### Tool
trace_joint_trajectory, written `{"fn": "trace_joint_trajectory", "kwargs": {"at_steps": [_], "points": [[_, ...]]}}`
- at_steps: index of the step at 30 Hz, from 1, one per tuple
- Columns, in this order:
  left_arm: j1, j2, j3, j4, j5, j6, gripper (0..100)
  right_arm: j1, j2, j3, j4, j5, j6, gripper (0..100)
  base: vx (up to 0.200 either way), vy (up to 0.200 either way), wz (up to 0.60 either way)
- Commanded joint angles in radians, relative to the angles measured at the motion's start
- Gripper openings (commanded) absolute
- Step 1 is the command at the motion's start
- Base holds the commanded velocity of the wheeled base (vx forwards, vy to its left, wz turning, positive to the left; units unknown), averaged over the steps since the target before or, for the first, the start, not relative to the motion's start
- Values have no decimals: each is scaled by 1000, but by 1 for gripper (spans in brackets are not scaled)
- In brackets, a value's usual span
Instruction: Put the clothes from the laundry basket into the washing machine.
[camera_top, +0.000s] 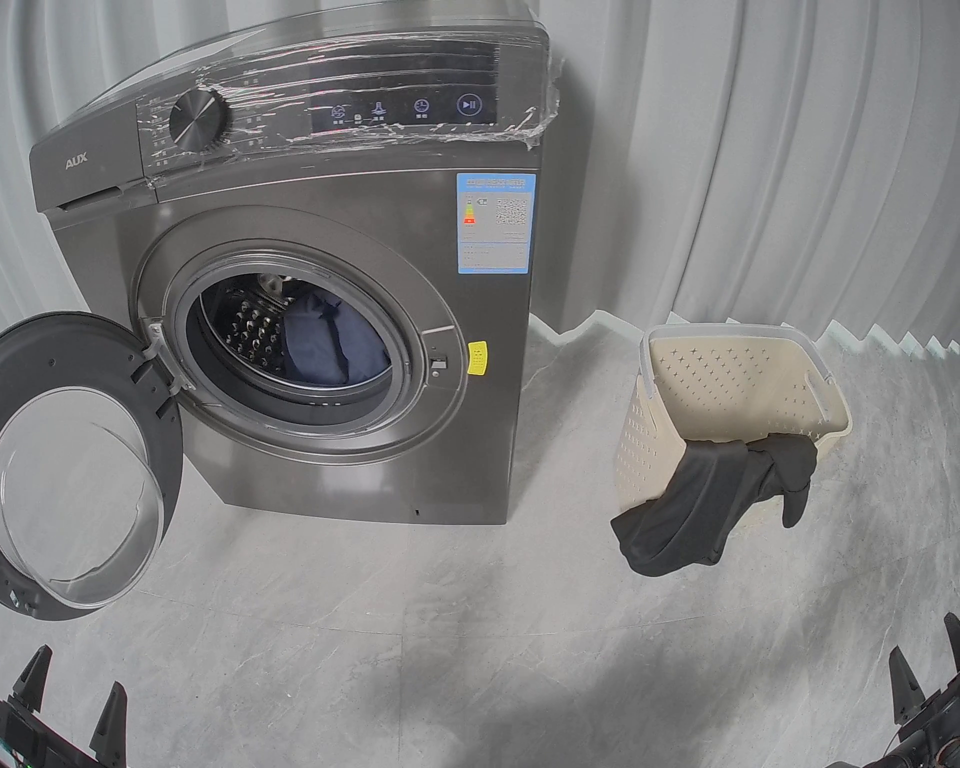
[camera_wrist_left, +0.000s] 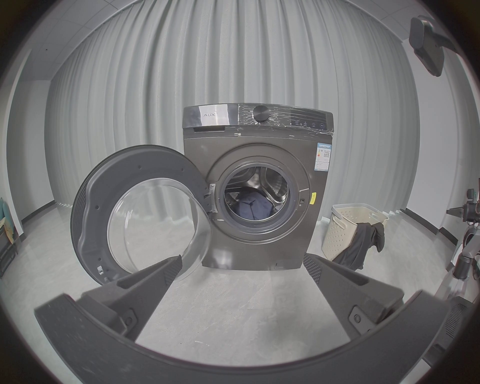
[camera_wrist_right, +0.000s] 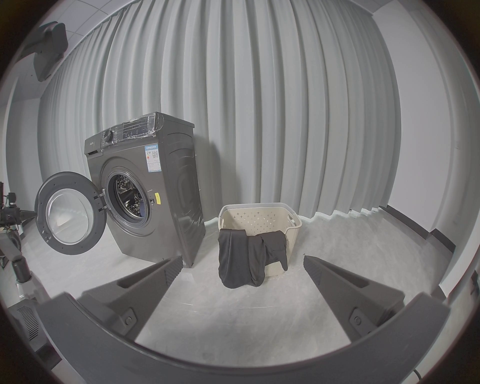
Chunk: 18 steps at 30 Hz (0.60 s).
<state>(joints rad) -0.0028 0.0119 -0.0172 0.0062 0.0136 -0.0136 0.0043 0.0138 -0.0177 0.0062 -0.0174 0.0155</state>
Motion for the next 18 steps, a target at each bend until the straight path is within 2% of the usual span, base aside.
{"fn": "trace_joint_trajectory", "kwargs": {"at_steps": [1, 7, 18], "points": [[0, -12, 16, 0, 0, 3, 100, -1, -14, 16, -2, 10, -6, 100, 0, 0, 0], [0, -12, 17, 0, 3, 3, 100, 0, -14, 16, -2, 11, -11, 100, 0, 0, 0], [0, -12, 16, -2, 2, 0, 100, -3, -14, 16, -2, 11, -11, 100, 0, -200, 0]]}}
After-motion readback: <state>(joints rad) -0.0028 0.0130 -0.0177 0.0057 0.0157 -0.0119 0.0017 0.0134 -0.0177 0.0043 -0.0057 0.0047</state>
